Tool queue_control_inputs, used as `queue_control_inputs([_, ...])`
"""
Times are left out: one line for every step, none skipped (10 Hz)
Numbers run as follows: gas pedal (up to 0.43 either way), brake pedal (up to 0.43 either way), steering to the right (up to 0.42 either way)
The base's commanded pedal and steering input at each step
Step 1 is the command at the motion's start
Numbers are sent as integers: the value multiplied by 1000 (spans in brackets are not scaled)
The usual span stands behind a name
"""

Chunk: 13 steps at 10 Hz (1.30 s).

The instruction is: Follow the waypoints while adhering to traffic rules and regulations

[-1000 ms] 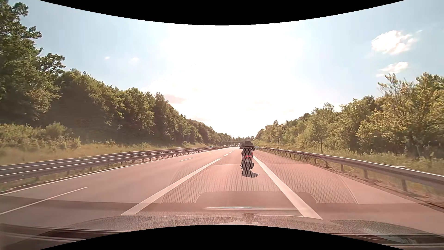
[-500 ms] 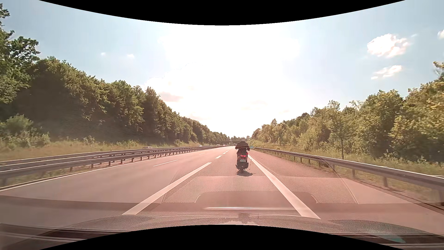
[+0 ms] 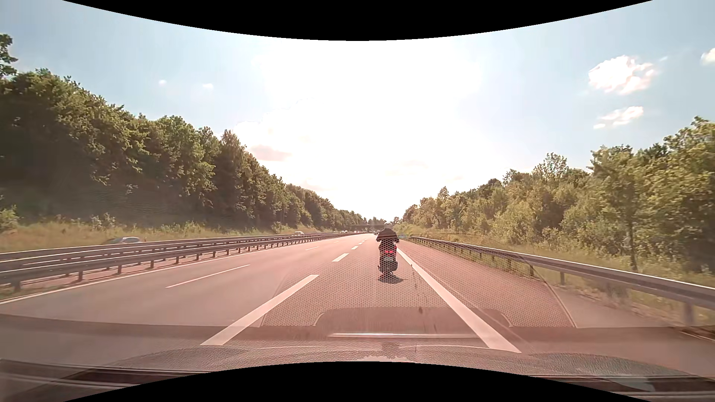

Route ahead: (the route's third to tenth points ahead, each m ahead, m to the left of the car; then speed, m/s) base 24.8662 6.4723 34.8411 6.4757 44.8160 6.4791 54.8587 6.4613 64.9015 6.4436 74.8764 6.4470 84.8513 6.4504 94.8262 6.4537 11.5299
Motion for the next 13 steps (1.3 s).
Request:
queue_control_inputs([339, 12, 5])
queue_control_inputs([339, 12, 3])
queue_control_inputs([339, 12, 3])
queue_control_inputs([339, 12, 3])
queue_control_inputs([339, 12, 3])
queue_control_inputs([339, 12, 3])
queue_control_inputs([339, 12, 3])
queue_control_inputs([339, 12, 2])
queue_control_inputs([339, 12, 1])
queue_control_inputs([339, 6, -1])
queue_control_inputs([339, 12, -3])
queue_control_inputs([339, 12, -4])
queue_control_inputs([339, 12, -4])
